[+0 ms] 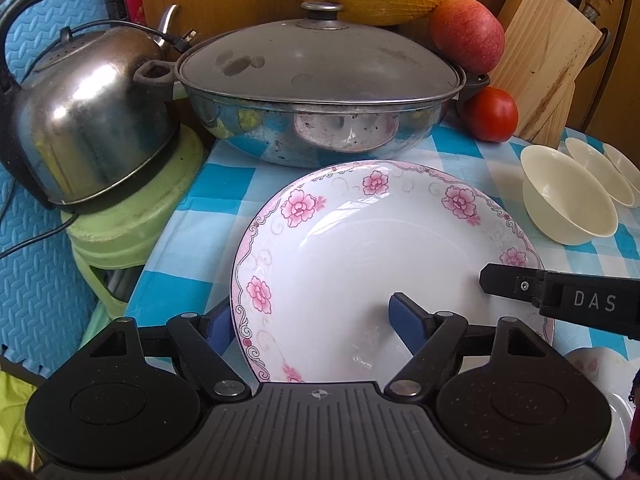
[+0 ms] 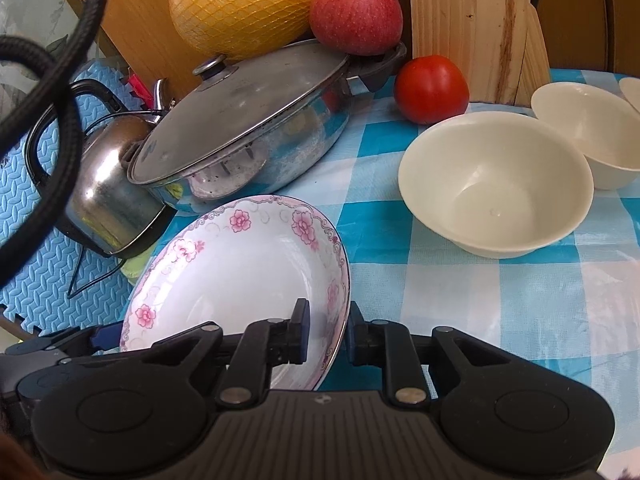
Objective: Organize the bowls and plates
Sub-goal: 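Hold the deep flowered dish with the right gripper and tilt it up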
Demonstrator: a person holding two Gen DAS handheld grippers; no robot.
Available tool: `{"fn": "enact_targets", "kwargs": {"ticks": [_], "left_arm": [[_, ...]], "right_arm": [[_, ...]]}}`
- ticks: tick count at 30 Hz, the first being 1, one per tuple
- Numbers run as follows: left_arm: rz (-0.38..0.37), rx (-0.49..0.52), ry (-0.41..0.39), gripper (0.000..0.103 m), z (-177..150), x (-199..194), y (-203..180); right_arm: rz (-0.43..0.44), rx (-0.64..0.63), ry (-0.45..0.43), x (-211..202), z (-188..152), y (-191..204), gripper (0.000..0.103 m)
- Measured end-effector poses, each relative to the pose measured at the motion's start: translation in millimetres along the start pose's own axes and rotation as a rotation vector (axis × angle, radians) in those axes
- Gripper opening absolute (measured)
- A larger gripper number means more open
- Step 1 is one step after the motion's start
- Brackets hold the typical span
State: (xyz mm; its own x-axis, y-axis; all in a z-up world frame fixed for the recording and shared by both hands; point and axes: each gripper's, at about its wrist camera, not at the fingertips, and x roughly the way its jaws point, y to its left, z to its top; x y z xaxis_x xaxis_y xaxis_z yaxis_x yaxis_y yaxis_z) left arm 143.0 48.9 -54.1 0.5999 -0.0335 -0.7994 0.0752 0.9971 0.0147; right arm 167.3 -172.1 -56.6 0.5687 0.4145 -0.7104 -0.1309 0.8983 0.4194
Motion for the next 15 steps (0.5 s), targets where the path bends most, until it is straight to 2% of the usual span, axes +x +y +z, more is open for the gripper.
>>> {"fn": "enact_targets", "kwargs": {"ticks": [7, 15], "left_arm": [[0.013, -0.009, -0.001, 0.093, 3, 7, 2], [0.002, -0.030, -0.002, 0.093, 8, 13, -4]], "right_arm": [[0.011, -0.020, -0.038, 2, -3, 1, 0.022], [-0.015, -0.042, -0.030, 1, -2, 5, 0.021]]}}
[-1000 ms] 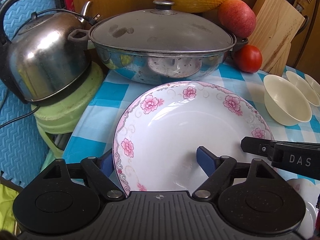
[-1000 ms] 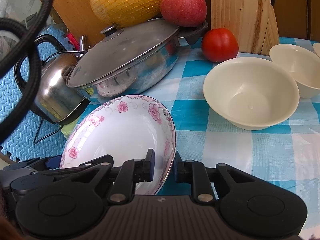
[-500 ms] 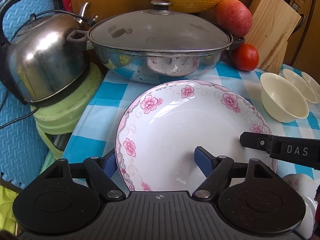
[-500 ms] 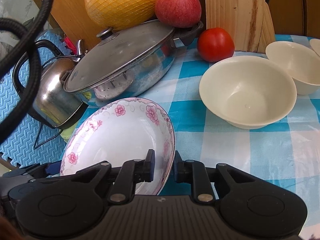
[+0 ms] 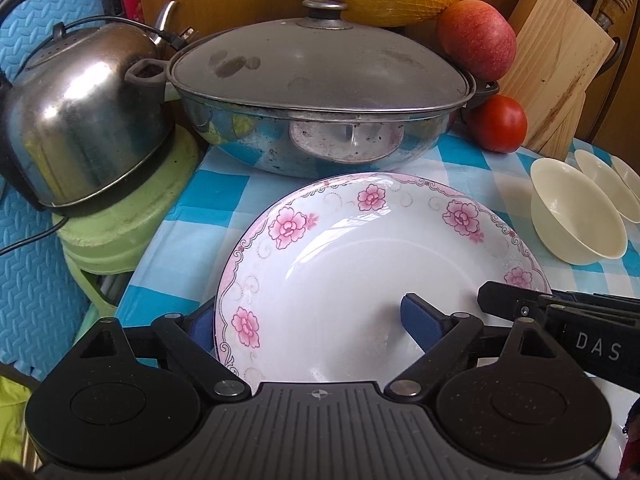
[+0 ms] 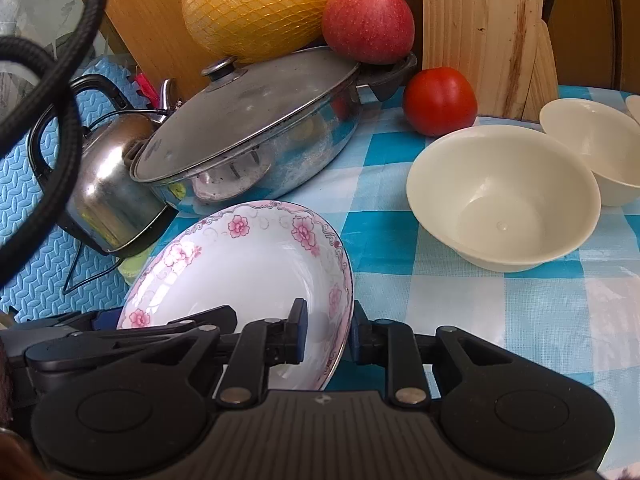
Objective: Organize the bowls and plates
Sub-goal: 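Hold the deep flowered dish with the right gripper and tilt it up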
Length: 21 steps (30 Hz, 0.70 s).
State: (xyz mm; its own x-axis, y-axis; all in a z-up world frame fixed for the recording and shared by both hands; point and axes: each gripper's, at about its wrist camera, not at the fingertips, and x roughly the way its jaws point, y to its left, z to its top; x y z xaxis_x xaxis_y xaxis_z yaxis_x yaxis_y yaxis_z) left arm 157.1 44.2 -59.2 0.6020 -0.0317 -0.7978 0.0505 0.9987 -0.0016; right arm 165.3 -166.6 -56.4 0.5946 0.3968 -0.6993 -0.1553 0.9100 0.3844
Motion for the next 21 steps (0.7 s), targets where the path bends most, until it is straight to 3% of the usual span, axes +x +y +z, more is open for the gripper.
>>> {"fn": "enact_targets", "kwargs": {"ticks": [6, 13, 21], "left_arm": [[-0.005, -0.019, 0.005, 0.086, 2, -4, 1], [0.008, -0.002, -0.018, 0.086, 1, -10, -3], [-0.028, -0.010, -0.031, 0.086, 0, -17, -3]], "right_arm": [[0.007, 0.046, -0.013, -7, 3, -6, 0.021], [0.007, 0.037, -0.026, -11, 2, -3, 0.021], [0.016, 0.049, -0.061, -27, 4, -6, 0.021]]}}
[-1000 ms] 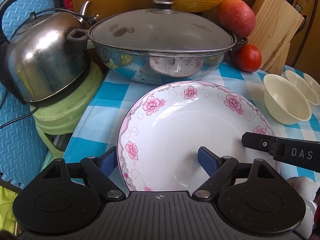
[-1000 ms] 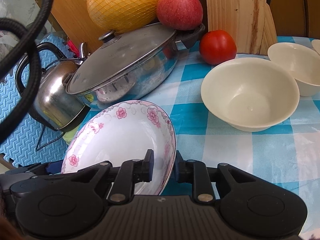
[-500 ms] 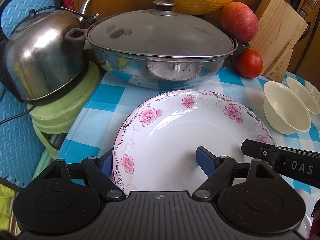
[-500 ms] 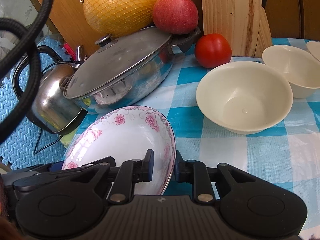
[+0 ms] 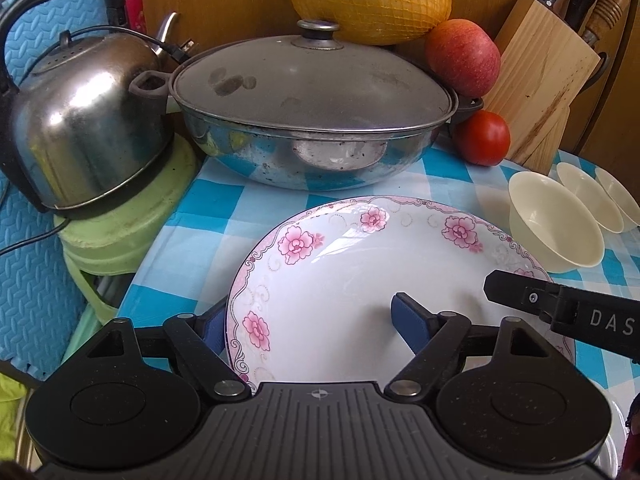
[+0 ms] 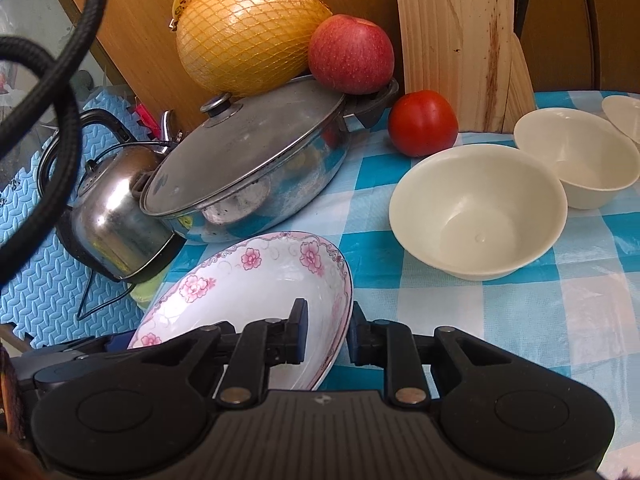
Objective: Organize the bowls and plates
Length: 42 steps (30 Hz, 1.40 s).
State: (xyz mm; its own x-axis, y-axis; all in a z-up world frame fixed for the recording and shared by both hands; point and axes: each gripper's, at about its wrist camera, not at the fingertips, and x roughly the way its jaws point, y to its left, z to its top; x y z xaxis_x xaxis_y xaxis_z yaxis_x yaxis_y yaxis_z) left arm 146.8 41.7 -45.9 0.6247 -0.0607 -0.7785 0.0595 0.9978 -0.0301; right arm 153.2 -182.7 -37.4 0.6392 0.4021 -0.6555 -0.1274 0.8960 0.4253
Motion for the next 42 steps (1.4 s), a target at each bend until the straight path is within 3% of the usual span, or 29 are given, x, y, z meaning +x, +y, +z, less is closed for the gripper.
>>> {"fn": "enact_targets", "kwargs": {"ticks": [42], "left_arm": [[-0.092, 0.107, -0.060, 0.086, -25, -42, -42]], "right_arm": [[-0.039, 0.045, -0.072, -74, -33, -20, 0.021]]}}
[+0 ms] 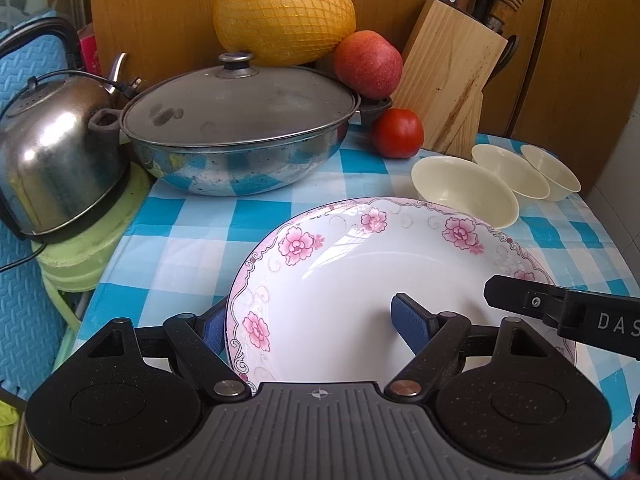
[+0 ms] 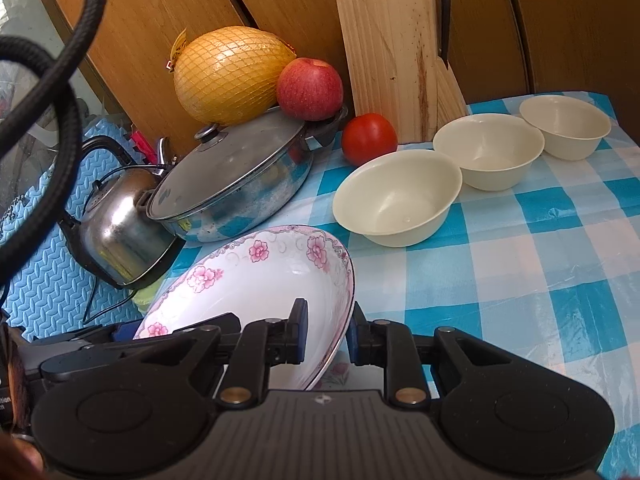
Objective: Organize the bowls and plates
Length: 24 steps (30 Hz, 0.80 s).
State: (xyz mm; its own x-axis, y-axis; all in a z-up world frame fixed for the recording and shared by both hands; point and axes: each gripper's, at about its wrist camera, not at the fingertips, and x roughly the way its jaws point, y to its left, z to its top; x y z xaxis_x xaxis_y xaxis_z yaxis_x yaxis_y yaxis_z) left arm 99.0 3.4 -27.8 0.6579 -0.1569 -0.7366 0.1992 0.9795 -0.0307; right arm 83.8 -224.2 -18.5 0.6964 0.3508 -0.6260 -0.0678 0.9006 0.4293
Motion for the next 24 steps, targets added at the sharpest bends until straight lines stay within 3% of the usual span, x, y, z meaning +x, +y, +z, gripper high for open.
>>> {"fn": "enact_targets", "kwargs": {"ticks": [24], "left_arm": [[-0.042, 0.073, -0.028, 0.086, -14, -17, -30]], "right_arm": [[-0.032, 0.063, -0.042, -40, -21, -15, 0.021]]}}
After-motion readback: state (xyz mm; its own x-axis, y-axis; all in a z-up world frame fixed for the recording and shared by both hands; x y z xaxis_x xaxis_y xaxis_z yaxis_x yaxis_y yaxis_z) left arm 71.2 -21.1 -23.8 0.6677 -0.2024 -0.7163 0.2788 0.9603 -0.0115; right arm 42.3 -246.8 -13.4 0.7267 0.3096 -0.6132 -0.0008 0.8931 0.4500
